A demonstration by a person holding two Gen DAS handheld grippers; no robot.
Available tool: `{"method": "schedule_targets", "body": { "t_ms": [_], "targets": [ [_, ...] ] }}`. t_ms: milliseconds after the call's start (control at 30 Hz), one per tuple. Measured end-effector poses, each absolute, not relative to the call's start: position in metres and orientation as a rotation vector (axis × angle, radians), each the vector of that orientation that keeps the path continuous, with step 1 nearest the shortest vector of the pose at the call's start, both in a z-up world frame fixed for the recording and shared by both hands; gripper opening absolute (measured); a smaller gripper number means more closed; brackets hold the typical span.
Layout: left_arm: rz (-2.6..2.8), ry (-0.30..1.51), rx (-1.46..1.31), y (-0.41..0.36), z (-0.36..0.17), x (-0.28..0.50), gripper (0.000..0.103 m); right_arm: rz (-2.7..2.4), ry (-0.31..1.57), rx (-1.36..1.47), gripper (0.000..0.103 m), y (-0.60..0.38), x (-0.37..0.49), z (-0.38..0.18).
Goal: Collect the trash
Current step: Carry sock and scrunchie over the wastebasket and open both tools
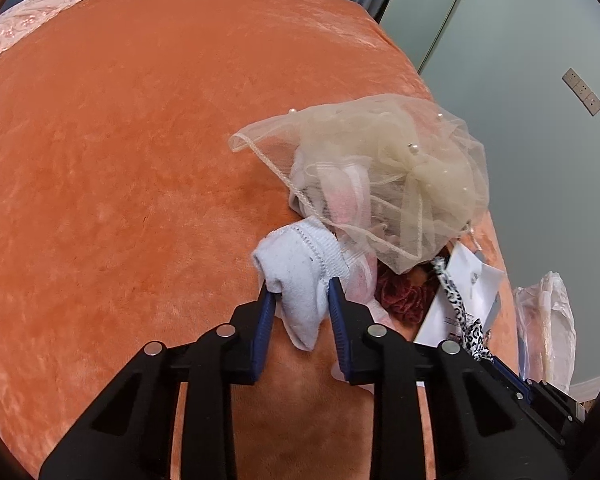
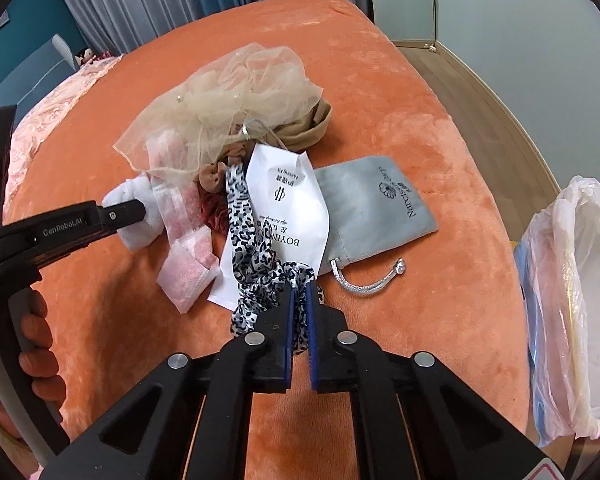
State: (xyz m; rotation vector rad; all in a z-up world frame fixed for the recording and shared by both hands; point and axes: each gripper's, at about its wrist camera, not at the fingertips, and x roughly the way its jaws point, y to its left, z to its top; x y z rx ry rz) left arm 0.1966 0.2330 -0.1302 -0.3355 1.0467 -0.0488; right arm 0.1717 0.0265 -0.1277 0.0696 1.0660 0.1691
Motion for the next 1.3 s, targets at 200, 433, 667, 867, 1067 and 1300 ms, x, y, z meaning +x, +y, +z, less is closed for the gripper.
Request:
{"method": "schedule_targets", "body": {
  "t_ms": [200, 433, 667, 867, 1067, 1300],
  "targets": [
    [-0.092, 0.984, -0.336, 0.215, -0.094, 0.182, 0.025, 0.164, 0.982, 0.107, 0.004, 0.013, 0.164, -0.091],
    [-0.186, 0.889, -0.315, 0.174, -0.034, 0.162, 0.025, 0.122, 0.850, 0.151, 0.004, -0.022, 0.143, -0.035],
    [-0.300, 0.820, -0.269, 0.109, 0.013, 0.142, 0.025, 0.052, 0.736, 0.192, 0.004, -0.072, 0.117, 0.015],
    [-0.413, 0.792, -0.226, 0.042, 0.040, 0.127, 0.025, -0.023, 0.670, 0.222, 0.004, -0.119, 0.092, 0.042],
    [-0.508, 0.789, -0.171, -0.018, 0.052, 0.109, 0.025, -0.099, 0.637, 0.261, 0.004, -0.164, 0.069, 0.053],
    [-0.592, 0.805, -0.124, -0.067, 0.054, 0.095, 0.025, -0.164, 0.626, 0.297, 0.004, -0.197, 0.049, 0.055]
  ]
}}
